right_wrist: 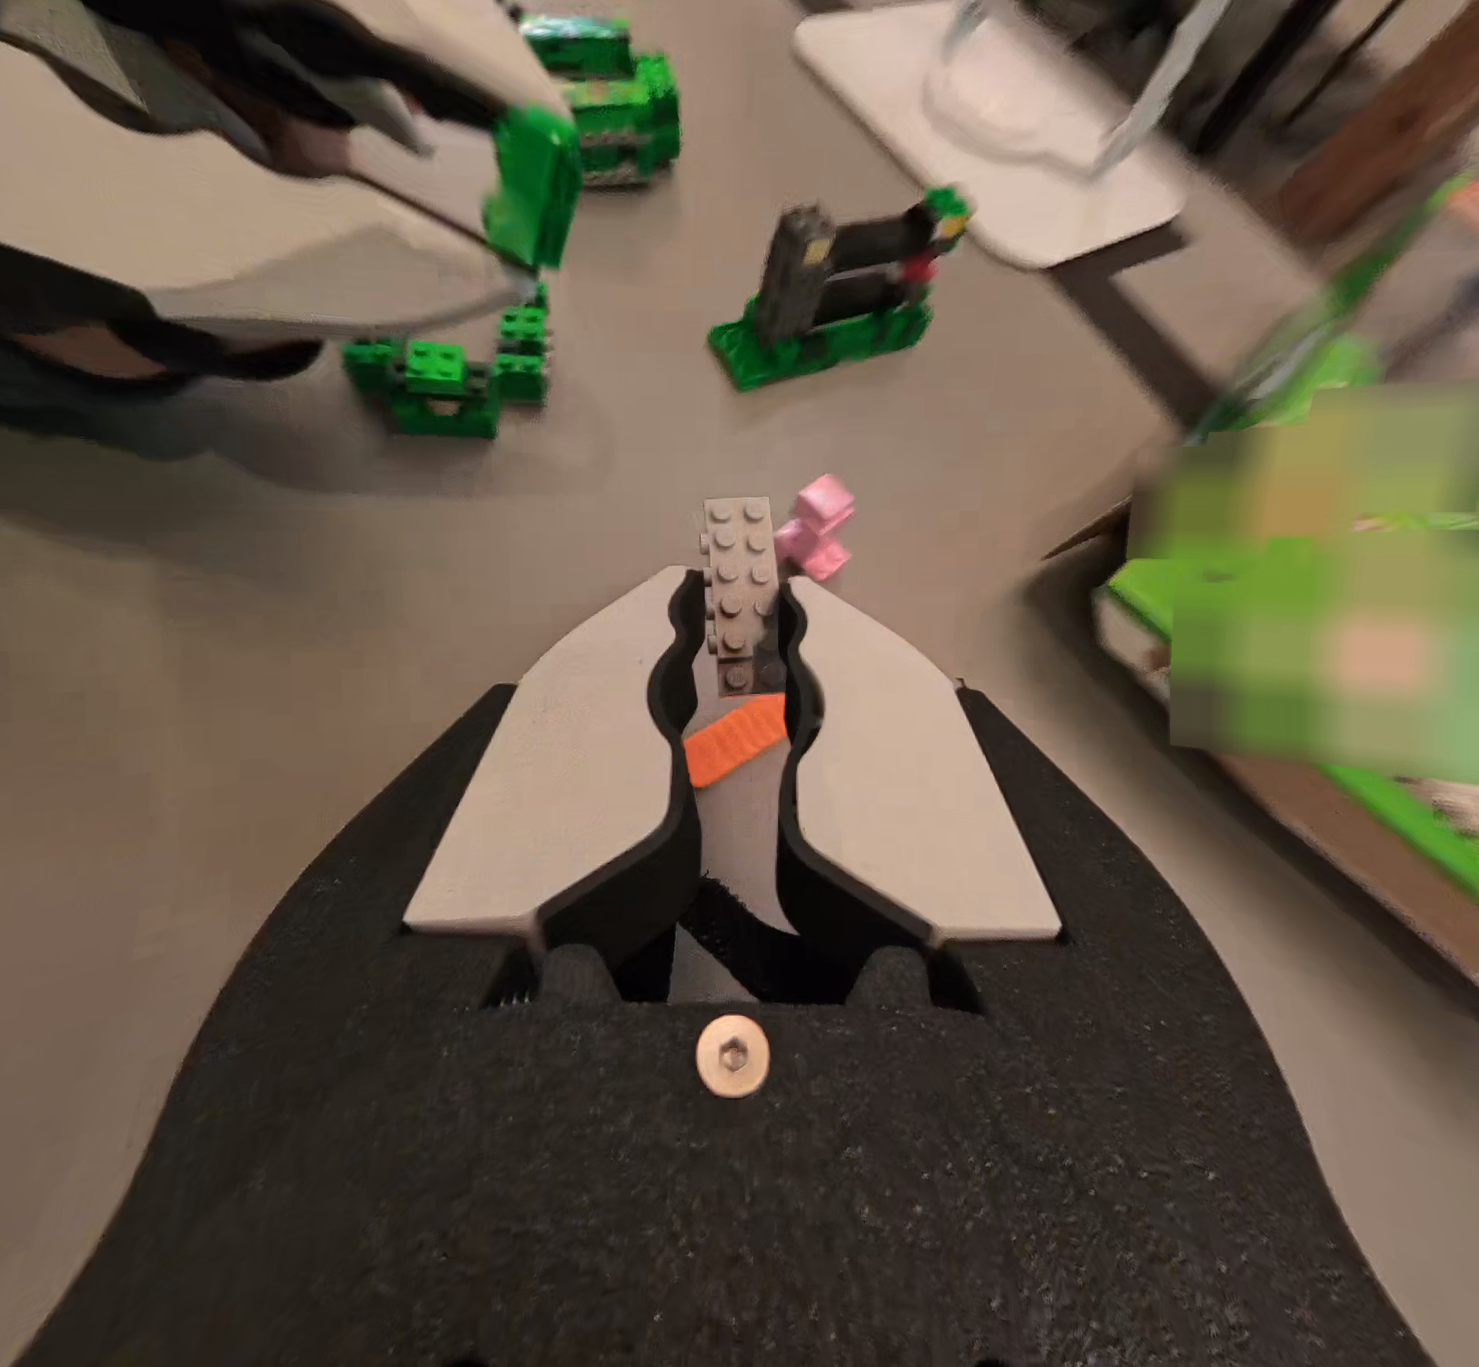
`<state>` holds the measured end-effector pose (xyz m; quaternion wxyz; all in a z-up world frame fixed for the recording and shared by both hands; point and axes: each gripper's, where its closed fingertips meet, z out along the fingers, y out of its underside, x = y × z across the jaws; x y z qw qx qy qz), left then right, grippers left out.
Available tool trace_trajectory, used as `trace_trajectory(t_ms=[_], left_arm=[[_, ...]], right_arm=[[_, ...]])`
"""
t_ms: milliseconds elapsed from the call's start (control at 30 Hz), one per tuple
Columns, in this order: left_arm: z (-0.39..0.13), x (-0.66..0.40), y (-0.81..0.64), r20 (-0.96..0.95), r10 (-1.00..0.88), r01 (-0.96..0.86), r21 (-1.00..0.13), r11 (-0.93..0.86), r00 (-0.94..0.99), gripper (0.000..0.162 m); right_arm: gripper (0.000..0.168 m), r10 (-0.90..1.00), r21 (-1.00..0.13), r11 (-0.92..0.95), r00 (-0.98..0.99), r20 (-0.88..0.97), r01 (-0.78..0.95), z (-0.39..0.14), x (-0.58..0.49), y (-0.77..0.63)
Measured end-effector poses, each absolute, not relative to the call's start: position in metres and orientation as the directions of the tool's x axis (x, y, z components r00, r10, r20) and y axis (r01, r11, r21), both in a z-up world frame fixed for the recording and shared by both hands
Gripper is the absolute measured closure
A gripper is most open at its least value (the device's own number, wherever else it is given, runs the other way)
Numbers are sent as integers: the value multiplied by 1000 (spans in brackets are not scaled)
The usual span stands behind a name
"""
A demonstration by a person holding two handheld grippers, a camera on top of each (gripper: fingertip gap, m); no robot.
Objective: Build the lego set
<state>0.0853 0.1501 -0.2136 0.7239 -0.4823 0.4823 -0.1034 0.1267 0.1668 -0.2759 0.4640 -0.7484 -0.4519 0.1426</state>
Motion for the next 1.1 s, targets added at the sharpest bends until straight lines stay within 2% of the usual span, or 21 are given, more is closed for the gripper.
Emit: trace_trajectory(t_ms=[67,200,367,567,900,1100], left_arm=[[-219,92,146,-588,-654,-325,-808,491,476,146],[-227,102,143,-544,-726,-347,-836,426,420,146],[-237,114,150,-528,-753,-425,-831,360,394,146],[-263,133,160,-692,-657,-630,-661,408,300,146],[-303,150,168,-803,-574,-772,-463,434,159,146],[-313,147,167,-797,-589,-788,-446,424,134,146]], right_arm=[[151,731,-791,-61,566,380,609,-265,138,173],[151,577,-656,104,492,652,748,-262,156,177],[151,387,-414,267,296,873,870,-265,163,175],[152,305,-224,335,119,945,915,-277,169,166],[152,303,-157,374,40,952,914,-297,177,160],[152,312,-133,381,9,950,915,-306,174,160]])
